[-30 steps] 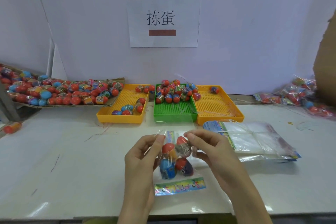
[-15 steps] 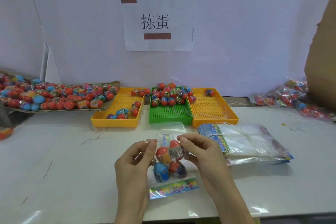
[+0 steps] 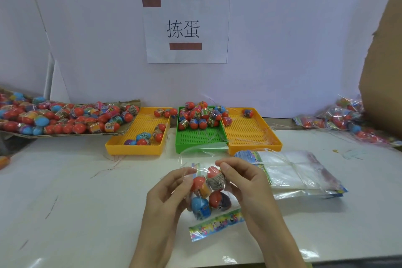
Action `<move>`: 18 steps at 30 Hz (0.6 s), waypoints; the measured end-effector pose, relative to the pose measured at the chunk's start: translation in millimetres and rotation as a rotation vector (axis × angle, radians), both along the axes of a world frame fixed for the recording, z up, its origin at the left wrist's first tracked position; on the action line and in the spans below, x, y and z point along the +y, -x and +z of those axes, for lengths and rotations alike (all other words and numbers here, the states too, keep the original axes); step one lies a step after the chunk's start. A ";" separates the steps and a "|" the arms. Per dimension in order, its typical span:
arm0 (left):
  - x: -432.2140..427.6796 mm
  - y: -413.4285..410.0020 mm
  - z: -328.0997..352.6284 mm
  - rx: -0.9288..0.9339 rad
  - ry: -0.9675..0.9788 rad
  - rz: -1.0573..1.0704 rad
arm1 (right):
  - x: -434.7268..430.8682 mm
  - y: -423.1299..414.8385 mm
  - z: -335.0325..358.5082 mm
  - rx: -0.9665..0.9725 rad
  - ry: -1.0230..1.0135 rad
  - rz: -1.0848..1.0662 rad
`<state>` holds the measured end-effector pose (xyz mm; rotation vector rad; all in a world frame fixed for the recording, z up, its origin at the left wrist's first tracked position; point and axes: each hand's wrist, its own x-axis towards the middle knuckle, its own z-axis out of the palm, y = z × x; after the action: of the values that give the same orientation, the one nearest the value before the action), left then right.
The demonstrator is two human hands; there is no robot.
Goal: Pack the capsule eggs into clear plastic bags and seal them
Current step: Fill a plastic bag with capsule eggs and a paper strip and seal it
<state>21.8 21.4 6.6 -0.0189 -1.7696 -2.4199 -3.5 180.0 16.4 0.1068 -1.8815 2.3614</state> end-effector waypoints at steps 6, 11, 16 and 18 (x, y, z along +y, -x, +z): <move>7.7 2.2 -1.7 -0.001 0.026 0.088 | -14.0 -0.4 0.1 -0.054 -0.008 -0.076; 6.8 3.4 -1.6 0.018 0.021 0.316 | -29.7 -1.1 -3.9 -0.013 0.083 -0.104; 3.1 2.6 -1.8 -0.019 -0.034 0.426 | -31.8 2.9 -6.5 0.023 0.148 -0.021; 1.4 1.0 -0.2 -0.021 -0.083 0.431 | -31.8 2.9 -6.4 0.043 0.138 0.021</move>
<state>20.8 22.8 6.3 0.3594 -1.4904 -2.1799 -6.4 148.2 10.0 0.1646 -1.7010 2.4732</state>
